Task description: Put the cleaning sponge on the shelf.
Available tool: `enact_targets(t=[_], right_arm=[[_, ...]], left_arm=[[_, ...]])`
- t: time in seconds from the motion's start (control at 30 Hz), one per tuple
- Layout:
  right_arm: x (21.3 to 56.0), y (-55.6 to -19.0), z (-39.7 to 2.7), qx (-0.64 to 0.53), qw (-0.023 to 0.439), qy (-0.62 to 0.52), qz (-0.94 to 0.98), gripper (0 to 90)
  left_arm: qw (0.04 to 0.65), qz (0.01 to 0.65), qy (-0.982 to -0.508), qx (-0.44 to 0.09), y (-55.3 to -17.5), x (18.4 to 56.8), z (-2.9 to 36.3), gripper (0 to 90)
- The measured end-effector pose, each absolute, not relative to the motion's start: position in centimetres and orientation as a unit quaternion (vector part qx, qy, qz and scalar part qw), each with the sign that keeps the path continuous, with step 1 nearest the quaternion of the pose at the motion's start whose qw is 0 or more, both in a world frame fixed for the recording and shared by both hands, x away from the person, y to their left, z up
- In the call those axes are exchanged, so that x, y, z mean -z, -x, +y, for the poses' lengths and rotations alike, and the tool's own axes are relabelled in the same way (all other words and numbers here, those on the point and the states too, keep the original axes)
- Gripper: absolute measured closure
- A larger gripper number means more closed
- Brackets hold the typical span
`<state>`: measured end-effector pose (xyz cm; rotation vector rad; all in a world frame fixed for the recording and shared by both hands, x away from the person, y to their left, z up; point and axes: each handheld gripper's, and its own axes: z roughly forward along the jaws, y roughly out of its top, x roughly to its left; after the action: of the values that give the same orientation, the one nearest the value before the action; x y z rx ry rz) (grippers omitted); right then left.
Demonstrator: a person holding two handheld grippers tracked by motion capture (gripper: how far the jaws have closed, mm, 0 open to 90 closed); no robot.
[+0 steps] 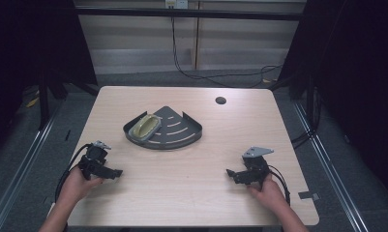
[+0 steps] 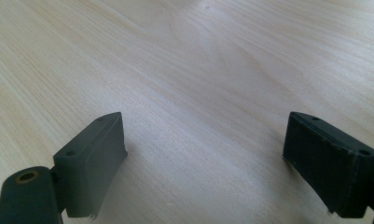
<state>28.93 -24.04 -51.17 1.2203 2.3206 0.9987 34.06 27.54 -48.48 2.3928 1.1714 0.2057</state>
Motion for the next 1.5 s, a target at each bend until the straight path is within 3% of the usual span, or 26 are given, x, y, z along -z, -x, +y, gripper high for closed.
enact_targets(t=[0.57,1.5], right_arm=[[51.2,-28.9,-24.0,-0.351,0.167,-0.43,0.815,12.2],[51.2,-28.9,-24.0,-0.351,0.167,-0.429,0.815,12.3]], left_arm=[[0.26,0.41,-0.867,-0.109,-33.4,49.6,27.6,0.0],[0.34,0.382,-0.847,-0.147,-32.4,50.9,29.1,0.0]])
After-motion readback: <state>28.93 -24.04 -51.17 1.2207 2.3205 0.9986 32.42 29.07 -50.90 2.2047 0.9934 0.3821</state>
